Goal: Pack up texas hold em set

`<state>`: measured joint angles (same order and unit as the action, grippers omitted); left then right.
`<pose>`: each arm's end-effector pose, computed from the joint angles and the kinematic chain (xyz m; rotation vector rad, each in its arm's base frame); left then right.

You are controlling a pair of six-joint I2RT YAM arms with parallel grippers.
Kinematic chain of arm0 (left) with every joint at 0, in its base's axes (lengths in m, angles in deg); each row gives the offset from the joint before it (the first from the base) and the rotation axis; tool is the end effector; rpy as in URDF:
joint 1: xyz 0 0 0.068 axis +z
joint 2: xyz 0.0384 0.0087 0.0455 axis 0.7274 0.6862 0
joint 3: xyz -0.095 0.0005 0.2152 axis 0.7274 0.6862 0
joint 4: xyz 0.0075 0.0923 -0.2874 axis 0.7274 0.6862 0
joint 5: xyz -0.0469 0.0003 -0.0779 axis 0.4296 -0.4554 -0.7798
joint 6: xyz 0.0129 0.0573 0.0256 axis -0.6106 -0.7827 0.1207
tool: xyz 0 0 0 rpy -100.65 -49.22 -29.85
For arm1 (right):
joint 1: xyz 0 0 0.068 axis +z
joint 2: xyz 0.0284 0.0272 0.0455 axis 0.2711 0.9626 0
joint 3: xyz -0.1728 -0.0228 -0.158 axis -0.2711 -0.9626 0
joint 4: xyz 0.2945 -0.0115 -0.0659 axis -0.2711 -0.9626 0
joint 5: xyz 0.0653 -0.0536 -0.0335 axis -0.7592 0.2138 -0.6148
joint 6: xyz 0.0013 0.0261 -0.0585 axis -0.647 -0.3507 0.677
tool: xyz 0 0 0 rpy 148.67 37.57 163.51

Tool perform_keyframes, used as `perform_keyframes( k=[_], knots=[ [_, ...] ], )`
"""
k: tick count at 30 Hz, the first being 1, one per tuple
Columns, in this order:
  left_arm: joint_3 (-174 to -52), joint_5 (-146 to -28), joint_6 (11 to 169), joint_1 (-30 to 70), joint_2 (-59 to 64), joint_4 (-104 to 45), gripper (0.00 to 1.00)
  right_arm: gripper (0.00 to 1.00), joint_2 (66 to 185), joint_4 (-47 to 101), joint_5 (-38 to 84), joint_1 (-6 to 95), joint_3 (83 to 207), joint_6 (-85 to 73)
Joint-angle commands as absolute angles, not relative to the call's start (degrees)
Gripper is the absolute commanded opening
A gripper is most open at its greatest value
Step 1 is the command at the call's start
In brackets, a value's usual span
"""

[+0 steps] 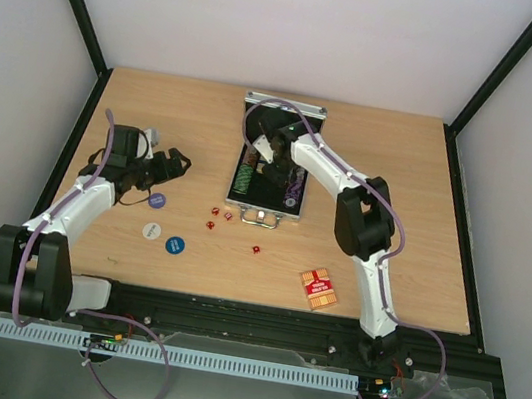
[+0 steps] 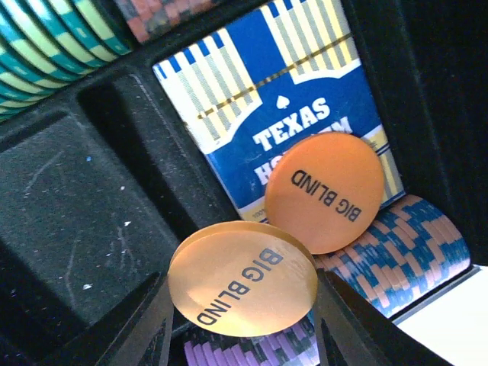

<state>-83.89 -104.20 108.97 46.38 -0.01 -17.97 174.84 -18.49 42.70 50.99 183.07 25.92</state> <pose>0.3254 -0.0228 0.1610 -0.3601 2.2693 -0.7813 0.4265 0.2891 0.1525 -1.2690 2.3107 -0.2153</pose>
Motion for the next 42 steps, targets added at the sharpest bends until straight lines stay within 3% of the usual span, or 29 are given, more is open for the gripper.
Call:
perform_keyframes(
  k=[1,22,42],
  knots=[
    [-82.94,-104.81,109.15,46.67,-1.16,-18.59,0.94,0.47,175.11,-17.43,46.06,51.15,184.94,26.97],
    [-82.98,-104.76,109.19,46.67,-1.51,-18.60,0.94,0.49,179.99,-13.19,51.47,51.04,187.34,29.54],
    [-82.85,-104.64,109.16,46.67,-1.70,-18.60,0.94,0.60,179.17,-15.41,50.56,51.14,187.82,27.86]
  ],
)
